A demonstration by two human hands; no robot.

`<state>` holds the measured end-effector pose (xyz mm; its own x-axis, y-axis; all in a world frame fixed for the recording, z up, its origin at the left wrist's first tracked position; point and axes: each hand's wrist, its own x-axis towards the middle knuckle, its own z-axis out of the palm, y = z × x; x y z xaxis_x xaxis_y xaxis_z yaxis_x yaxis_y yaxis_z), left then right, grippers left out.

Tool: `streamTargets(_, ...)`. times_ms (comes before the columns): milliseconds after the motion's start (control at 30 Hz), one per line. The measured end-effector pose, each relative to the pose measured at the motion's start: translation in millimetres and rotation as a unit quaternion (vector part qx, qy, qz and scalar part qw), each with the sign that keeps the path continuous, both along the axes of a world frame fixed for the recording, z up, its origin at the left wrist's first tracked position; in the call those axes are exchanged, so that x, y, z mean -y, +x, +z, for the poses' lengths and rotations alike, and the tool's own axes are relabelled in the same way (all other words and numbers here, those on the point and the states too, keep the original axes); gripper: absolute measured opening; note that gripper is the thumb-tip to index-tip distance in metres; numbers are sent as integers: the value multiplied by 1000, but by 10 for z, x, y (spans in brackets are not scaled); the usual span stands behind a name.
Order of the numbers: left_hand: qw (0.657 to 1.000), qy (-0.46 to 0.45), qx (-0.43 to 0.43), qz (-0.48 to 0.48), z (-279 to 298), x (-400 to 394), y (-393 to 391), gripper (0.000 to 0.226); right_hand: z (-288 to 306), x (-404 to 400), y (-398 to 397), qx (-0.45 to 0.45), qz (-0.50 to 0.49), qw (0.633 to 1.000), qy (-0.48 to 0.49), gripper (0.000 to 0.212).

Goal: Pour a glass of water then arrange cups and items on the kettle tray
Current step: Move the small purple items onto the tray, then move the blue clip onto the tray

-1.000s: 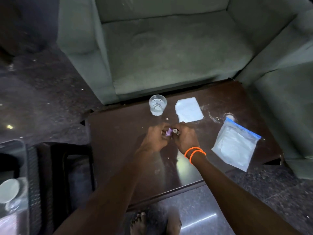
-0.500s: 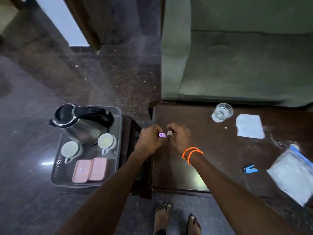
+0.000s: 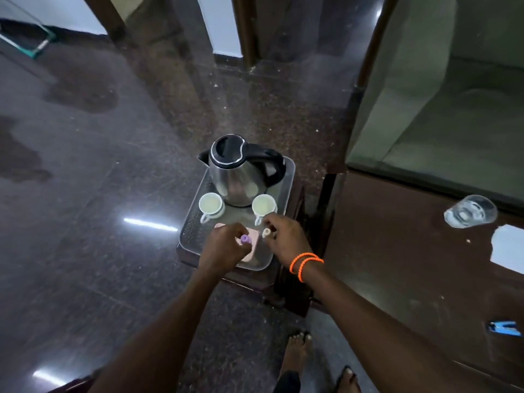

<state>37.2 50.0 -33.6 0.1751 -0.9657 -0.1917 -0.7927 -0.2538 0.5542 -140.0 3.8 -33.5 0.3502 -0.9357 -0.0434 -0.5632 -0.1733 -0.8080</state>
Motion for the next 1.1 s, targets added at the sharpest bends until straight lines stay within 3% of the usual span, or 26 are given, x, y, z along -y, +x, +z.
streamTargets(100, 1000, 15, 13, 5, -78, -106, 156, 18, -58, -31, 220, -12, 13, 1000, 18, 24)
streamTargets(333, 1000, -14, 27, 0, -253, -230, 152, 57, -241, -37, 466, -52, 16, 998, 19, 24)
streamTargets(500, 998, -49, 45, -2, -313, -240, 145, 54, -321, -48, 521, -56, 27, 998, 1, 30)
streamTargets(600, 998, -40, 41, 1, -310, -233, 136, 39, -333, -45, 495, -46, 31, 998, -5, 29)
streamTargets(733, 999, -39, 27, -6, -259, -225, 119, 53, -296, -40, 368, -13, 26, 999, -14, 31)
streamTargets(1100, 986, -136, -10, -98, 98, 283, -723, 44, -66, 111, -729, -45, -40, 997, -55, 43)
